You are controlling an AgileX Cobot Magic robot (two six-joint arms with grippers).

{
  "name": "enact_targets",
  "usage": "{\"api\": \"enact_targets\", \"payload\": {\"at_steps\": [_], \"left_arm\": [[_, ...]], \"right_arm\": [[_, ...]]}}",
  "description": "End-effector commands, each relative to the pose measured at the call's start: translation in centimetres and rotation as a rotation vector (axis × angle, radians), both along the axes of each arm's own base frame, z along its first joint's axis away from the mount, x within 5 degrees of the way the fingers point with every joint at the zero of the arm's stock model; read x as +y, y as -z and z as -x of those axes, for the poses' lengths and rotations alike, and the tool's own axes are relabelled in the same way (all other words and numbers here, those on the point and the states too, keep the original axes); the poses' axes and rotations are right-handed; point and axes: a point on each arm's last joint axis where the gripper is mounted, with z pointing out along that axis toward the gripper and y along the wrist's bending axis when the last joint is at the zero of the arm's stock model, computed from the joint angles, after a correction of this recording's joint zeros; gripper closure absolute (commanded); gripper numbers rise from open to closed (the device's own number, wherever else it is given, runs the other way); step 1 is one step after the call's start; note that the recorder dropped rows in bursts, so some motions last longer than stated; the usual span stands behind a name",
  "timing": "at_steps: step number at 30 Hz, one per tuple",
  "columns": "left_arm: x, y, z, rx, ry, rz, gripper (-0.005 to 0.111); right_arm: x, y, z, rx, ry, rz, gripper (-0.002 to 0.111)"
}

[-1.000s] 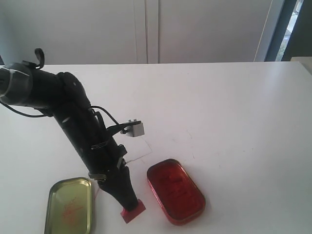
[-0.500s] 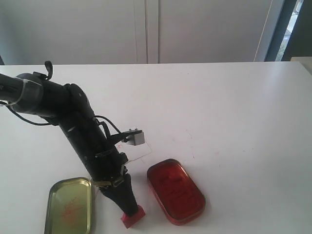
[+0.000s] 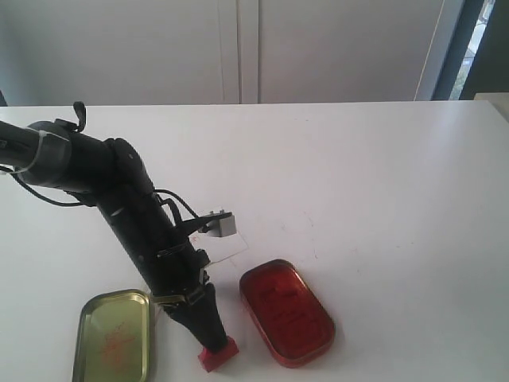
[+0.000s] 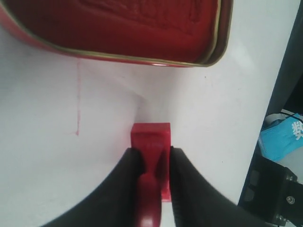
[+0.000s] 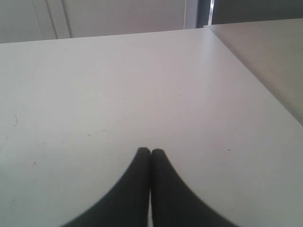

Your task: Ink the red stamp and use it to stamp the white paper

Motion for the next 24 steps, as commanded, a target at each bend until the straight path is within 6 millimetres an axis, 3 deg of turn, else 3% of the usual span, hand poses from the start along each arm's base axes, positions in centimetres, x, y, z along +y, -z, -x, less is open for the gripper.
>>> {"api": "enact_targets", "payload": {"at_steps": [1, 6, 24], "left_arm": [[0.2, 0.4, 0.0, -0.002, -0.011, -0.013, 0.065], [0.3, 0.3, -0.3, -0.034, -0.004, -0.026, 0.057], [0.3, -2.2, -2.2, -0.178, 0.033, -0.095, 0.057]], "right_arm": [[0.0, 0.0, 0.0, -0.013, 0.0, 0.01, 0.108], [0.0, 0.0, 0.0, -0.013, 0.0, 0.01, 0.108], [0.0, 0.0, 0.0, -0.013, 0.0, 0.01, 0.108]]}}
